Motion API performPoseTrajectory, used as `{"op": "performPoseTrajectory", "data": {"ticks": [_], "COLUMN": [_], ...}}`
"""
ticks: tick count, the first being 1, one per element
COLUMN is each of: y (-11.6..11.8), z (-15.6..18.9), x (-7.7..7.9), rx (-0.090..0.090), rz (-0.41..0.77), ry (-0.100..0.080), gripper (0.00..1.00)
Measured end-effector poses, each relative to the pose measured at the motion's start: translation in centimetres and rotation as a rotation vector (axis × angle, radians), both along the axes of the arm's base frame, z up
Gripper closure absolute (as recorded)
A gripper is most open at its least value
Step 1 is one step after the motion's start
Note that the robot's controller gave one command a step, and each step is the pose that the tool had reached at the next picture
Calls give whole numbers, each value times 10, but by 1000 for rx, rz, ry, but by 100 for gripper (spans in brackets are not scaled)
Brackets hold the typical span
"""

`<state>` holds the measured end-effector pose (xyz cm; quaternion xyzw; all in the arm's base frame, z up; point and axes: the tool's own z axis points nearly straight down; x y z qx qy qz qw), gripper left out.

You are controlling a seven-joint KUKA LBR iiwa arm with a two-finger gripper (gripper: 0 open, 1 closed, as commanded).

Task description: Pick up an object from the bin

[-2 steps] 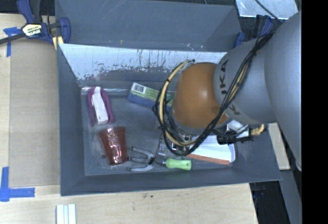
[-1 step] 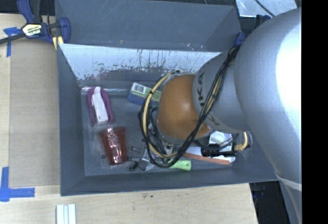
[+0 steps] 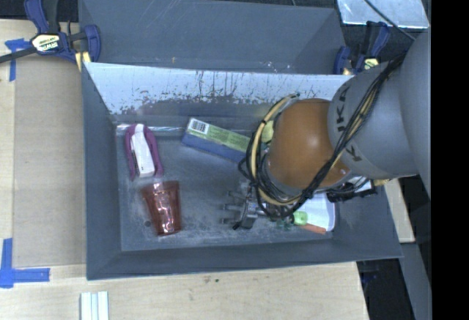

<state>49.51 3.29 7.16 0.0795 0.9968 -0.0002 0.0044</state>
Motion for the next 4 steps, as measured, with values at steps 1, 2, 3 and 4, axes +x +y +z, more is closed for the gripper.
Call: {"op": "performPoseTrajectory", "data": {"ticks": [1, 2, 3, 4], "y": [0, 0, 0, 0], "z": [0, 6, 33, 70], "x": [0, 0, -2, 0], "rx": [0, 1, 0, 0], "rz": [-1, -1, -2, -3], "ry": [0, -3, 6, -2], "gripper": [100, 100, 100, 100]}}
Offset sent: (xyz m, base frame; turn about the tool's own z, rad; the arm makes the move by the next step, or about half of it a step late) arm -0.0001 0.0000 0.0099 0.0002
